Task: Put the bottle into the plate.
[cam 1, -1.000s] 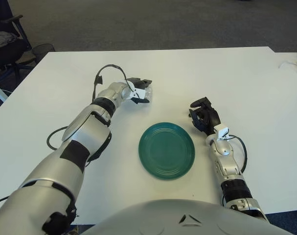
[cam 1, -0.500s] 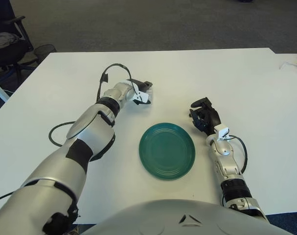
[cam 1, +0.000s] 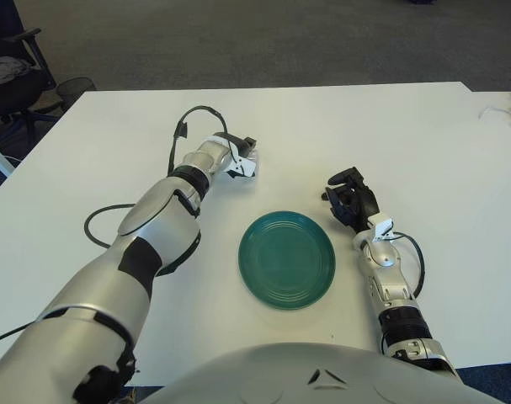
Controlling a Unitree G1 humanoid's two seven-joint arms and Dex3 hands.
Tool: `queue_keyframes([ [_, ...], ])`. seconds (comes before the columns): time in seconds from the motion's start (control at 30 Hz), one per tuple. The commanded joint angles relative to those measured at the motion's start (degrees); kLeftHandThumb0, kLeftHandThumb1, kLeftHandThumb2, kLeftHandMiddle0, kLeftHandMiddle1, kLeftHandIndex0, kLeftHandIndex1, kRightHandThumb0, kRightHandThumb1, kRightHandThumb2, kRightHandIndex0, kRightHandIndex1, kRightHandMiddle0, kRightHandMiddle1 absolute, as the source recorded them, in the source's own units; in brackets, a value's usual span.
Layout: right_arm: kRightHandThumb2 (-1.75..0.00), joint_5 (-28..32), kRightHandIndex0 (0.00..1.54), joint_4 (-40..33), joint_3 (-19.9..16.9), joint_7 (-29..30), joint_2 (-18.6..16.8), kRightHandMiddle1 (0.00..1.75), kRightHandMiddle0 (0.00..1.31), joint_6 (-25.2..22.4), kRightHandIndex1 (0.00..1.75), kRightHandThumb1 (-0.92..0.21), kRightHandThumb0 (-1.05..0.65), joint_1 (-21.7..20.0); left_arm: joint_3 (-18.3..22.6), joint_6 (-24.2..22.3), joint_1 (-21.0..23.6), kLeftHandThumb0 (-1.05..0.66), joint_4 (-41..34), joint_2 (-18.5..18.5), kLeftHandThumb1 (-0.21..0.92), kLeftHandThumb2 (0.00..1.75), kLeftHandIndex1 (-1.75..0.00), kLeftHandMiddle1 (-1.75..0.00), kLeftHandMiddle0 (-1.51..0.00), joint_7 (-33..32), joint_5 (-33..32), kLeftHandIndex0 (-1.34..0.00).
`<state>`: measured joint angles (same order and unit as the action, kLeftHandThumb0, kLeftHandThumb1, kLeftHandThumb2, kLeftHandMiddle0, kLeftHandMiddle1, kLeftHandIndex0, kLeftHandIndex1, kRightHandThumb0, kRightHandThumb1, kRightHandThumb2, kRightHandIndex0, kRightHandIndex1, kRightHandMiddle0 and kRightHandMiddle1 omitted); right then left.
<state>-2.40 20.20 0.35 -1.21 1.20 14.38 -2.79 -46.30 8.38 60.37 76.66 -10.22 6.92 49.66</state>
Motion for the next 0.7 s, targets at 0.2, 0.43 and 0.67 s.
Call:
queue_keyframes([
  [0.2, -0.39, 0.5, 0.43, 4.9, 0.2, -0.7, -0.2, 1.75, 0.17, -4.6, 1.31, -0.92, -0.01, 4.8, -2.3, -0.7, -5.0, -0.82, 2.1, -2.6, 0.92, 0.35, -0.64, -0.53, -0.34, -0.6, 2.5, 0.0],
  [0.43, -0.39, 1.0, 0.43, 4.8, 0.1, -1.2, -0.2, 1.75, 0.17, -4.4, 1.32, -0.92, -0.01, 5.0, -3.1, -1.9, -6.5, -0.79, 2.3, -3.3, 0.92, 0.34, -0.75, -0.52, -0.35, -2.9, 3.1, 0.0],
  [0.67, -0.39, 0.8, 0.43, 4.3, 0.3, -0.8, -0.1, 1.75, 0.17, -4.8, 1.32, -0.92, -0.01, 5.2, -4.6, -3.2, -8.6, -0.74, 2.7, -3.9, 0.91, 0.28, -0.89, -0.6, -0.35, -6.4, 4.5, 0.0],
])
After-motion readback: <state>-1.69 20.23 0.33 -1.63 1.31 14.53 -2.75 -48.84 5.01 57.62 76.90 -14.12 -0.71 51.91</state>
